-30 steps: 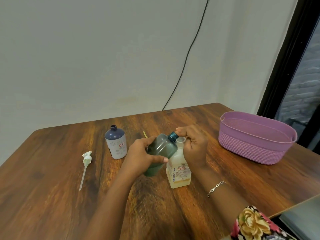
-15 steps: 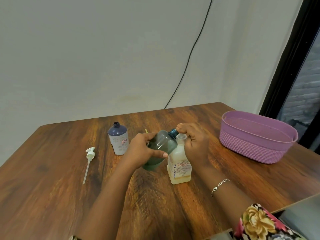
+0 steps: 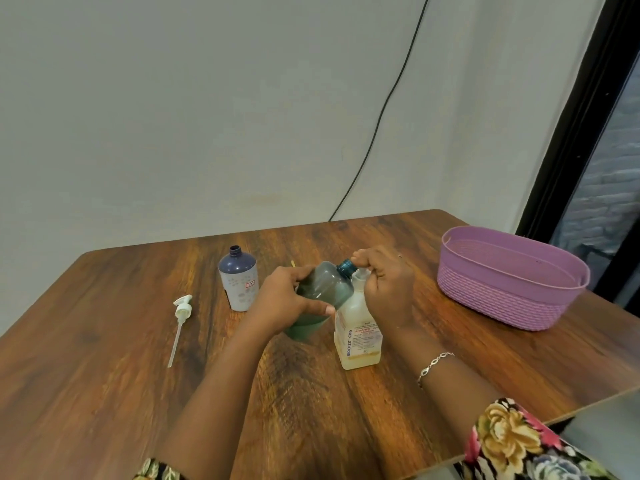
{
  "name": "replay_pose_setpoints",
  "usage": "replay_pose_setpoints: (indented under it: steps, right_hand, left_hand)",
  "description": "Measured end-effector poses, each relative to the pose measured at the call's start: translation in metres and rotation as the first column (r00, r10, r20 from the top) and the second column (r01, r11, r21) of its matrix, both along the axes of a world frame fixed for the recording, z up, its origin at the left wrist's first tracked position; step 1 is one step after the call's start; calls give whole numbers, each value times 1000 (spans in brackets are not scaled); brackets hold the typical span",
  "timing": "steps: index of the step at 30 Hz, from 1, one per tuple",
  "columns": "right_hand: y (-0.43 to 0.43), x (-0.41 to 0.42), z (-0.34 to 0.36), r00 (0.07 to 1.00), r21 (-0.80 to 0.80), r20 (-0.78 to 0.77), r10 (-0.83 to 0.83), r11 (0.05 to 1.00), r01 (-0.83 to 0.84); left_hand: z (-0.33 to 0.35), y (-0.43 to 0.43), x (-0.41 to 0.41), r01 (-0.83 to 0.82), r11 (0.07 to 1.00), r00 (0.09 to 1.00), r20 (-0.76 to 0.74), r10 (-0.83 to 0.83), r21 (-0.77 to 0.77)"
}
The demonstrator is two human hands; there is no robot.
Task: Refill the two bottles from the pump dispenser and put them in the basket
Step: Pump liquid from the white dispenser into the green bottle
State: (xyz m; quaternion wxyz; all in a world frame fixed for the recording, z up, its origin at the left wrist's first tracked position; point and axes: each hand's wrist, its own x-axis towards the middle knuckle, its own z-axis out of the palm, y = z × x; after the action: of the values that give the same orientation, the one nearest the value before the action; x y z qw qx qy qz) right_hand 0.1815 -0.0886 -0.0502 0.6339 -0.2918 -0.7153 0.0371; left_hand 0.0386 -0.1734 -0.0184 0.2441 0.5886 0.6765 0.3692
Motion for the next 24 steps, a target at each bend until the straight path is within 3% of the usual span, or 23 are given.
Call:
replay_pose_setpoints:
  steps: [7,11,15,20,24]
  right_hand:
    - [-12,14,6,995,-156,19,101,983,-97]
    - [-13,15,14,993,-183,97,65,982,-46]
    - [-12,15,20,998,-262,57,38,965,-21]
    - [-11,15,36,992,-492,-73,103,862,-126]
    - [-4,12,51,925,-723,-363,111,592,-355]
  left_hand:
    - [1,-1,1,5,1000,1000,24,-6,29]
    - [1,-1,0,8,999,1000,10,-8,32]
    - [-1,-1,-2,0,1000,1000,14,-1,29]
    - [0,0,-3,5,999,1000,-8,-5,32]
    - [3,1,-2,9,999,1000,-6,-9,35]
